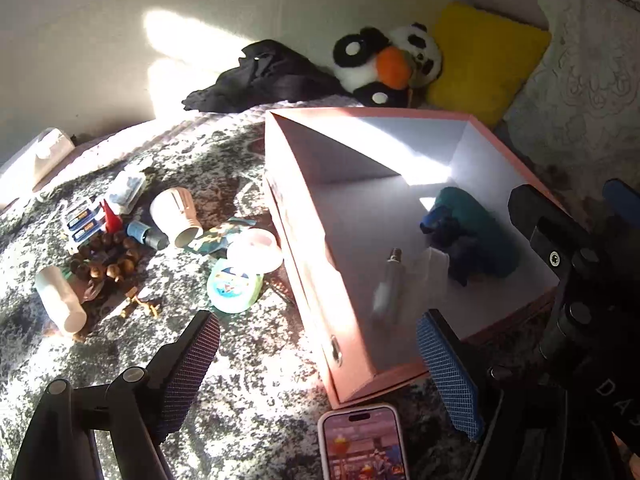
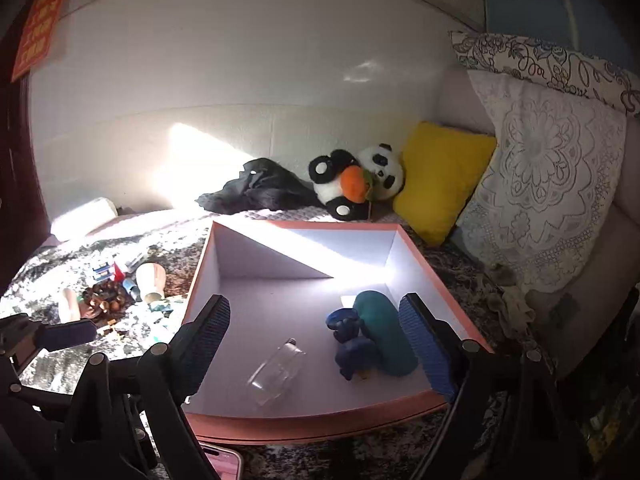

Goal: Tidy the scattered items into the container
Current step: 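Withdraw both tools from the box back over the bed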

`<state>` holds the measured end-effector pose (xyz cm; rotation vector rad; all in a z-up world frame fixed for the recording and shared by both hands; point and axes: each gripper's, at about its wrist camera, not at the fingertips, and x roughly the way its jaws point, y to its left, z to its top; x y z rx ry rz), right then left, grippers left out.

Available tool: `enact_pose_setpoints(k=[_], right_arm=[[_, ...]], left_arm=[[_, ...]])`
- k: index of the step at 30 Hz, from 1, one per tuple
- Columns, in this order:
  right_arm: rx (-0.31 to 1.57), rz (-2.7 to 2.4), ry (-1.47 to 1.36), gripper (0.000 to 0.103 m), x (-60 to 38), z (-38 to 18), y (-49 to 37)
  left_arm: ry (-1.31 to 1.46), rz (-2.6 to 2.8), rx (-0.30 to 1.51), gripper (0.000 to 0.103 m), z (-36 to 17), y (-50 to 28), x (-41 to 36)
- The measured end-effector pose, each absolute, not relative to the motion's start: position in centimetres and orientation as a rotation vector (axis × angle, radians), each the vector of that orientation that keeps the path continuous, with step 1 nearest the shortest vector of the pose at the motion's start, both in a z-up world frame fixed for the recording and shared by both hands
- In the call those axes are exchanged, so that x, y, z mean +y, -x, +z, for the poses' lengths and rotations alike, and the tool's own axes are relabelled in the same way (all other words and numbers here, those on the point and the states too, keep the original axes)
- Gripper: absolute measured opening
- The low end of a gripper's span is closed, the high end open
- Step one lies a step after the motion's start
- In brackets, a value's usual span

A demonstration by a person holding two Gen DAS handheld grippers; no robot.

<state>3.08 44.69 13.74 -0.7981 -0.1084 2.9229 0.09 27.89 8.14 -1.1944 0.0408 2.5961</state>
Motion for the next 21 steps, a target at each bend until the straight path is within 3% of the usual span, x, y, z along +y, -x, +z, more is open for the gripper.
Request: enact_pose_setpoints(k=[10,21], right_arm=[[-0.249,3.087,0.896,0.09,33.0,11.0,-7.6],[-0.454,3.219,1.123,0.09,20.7,5.6,-6.0]], left_arm=[[1.316,2.717,-0.051,0.087,4.1,-5.3,16.1],[1.522,2.805,-0.265,0.087,-0.7,-4.5,3.5]])
